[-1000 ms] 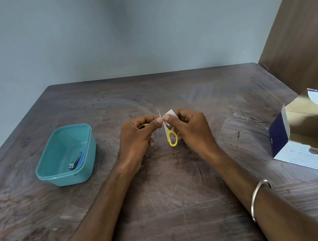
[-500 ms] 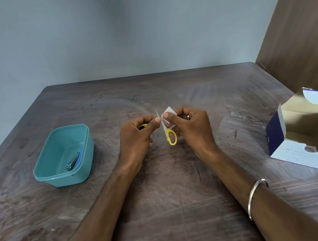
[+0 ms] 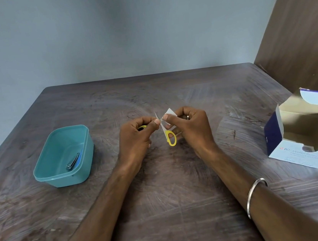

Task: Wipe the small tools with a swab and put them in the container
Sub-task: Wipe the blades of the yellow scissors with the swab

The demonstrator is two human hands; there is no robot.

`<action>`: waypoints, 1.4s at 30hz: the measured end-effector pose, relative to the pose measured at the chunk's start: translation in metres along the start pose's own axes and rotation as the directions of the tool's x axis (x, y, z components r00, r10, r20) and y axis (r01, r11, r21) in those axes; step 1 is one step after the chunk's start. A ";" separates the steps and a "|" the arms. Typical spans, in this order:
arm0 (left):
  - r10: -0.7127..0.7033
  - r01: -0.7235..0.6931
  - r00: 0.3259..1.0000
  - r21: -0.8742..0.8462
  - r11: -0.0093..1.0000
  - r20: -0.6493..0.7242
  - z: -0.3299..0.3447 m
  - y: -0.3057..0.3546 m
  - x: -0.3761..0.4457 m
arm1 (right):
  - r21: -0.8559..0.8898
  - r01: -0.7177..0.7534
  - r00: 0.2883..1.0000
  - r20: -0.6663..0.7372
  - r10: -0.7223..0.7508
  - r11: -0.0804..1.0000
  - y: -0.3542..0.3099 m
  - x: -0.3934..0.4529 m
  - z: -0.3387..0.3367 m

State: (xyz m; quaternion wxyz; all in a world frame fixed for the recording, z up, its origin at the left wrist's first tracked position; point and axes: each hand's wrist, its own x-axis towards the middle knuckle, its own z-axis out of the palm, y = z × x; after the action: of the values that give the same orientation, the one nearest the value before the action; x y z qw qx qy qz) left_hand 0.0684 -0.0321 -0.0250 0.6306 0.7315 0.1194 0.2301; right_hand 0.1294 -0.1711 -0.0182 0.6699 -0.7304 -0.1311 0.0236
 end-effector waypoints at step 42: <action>-0.182 0.194 0.980 -0.183 0.964 0.083 -0.001 0.000 0.002 | -0.026 0.049 0.999 0.007 -0.049 0.998 0.002 0.006 -0.007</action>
State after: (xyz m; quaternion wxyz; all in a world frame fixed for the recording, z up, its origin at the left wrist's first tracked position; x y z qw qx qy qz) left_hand 0.0694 -0.0299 -0.0249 0.7202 0.6603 0.1450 0.1557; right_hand 0.1371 -0.1768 -0.0187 0.6604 -0.7355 -0.1514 0.0077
